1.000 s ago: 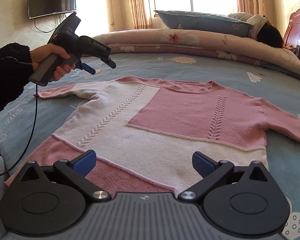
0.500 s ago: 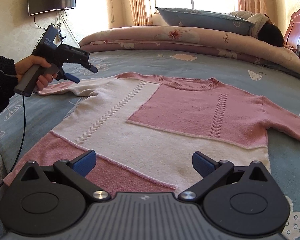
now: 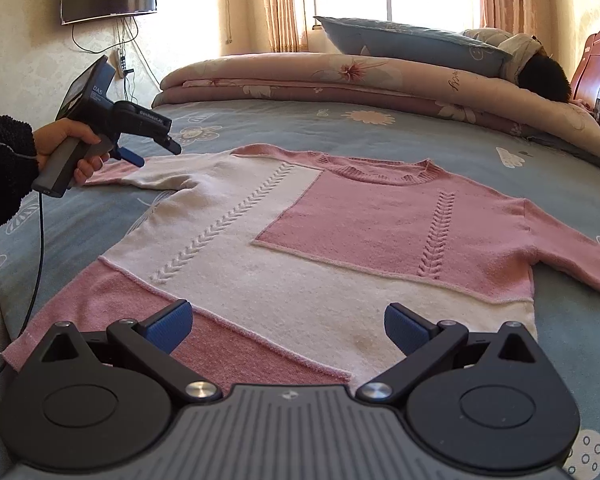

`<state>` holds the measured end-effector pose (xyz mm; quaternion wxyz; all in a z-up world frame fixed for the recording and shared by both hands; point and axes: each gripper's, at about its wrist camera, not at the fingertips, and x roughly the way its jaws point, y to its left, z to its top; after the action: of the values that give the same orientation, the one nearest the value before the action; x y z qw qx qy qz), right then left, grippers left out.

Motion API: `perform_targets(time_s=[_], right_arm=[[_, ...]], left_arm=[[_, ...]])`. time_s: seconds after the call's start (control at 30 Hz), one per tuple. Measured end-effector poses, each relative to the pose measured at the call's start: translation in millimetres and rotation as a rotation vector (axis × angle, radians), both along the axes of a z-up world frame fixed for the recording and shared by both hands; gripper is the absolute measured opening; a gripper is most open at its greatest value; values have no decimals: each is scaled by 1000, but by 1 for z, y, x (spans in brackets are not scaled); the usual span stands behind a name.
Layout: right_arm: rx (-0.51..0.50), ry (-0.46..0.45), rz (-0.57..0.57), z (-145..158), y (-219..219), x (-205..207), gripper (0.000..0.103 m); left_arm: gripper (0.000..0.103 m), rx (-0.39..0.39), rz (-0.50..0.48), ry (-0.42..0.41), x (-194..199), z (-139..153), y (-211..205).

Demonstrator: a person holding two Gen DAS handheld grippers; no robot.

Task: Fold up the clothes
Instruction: 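Raise the left gripper and withdraw it above the sweater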

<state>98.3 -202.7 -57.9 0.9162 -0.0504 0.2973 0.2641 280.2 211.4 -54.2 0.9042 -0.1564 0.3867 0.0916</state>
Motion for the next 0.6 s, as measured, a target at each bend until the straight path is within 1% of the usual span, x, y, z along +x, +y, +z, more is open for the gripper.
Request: perform_targets(time_s=[0.03,0.07,0.13,0.2,0.23,0.3,0.33,0.37,0.47,0.5,0.6], right_arm=[[-5,1,0,-1,1,0,103],[-11,3,0,-1,1,1,103],[-18,5,-5,-2,2,1,103],[-15,6,-7,-2,1,2,103],[-12,6,-7,-2,0,2,103],[-6,7,-8,-2,0,2,103],[-6,7,-8,-2,-1,2,103],[-8,8,-8,-2,0,2,103],[-14,7,-7,-2,1,2,103],[-16,8,-7,-3,1,2,103],[-17,13,-7,-3,1,2,103]], left_arm=[[82,11,4,0,3,-1,1],[82,30,13,19,6,-6,2],[82,51,52,64,9,-20,8],[82,73,91,85,7,-32,17],[82,87,101,73,3,-32,19],[80,101,115,85,0,-25,15],[80,109,98,82,-1,-20,7],[80,110,56,63,-4,-14,-3],[81,71,-86,-15,-17,3,-43],[81,36,-115,-31,-20,5,-54],[81,-120,-189,-52,-25,6,-81]])
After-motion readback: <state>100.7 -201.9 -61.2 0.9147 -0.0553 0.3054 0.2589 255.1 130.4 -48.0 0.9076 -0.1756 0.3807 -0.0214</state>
